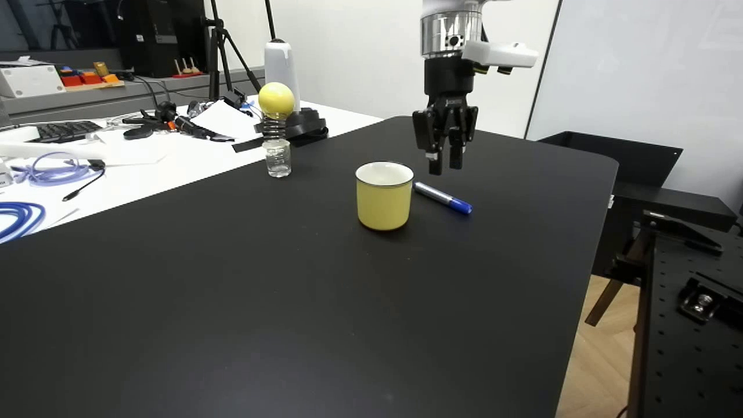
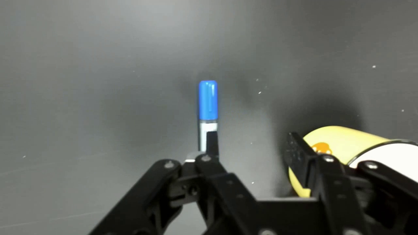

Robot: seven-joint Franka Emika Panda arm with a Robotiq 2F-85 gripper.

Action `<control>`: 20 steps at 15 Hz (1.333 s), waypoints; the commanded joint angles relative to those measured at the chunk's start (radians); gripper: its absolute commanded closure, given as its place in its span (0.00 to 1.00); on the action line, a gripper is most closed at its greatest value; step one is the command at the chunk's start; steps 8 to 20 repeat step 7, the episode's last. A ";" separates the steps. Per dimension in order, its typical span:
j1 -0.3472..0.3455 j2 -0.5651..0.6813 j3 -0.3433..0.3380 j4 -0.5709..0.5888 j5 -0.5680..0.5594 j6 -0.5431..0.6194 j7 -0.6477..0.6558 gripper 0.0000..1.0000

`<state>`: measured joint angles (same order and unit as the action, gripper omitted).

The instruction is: Remove the marker from the yellow mug

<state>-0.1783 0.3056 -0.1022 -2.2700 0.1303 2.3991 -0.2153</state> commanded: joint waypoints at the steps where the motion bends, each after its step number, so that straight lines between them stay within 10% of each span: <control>1: -0.011 0.016 0.030 0.066 0.064 -0.136 0.011 0.13; 4: 0.015 -0.041 0.035 0.071 0.051 -0.227 0.046 0.00; 20: 0.053 -0.110 0.043 0.076 0.014 -0.321 0.073 0.00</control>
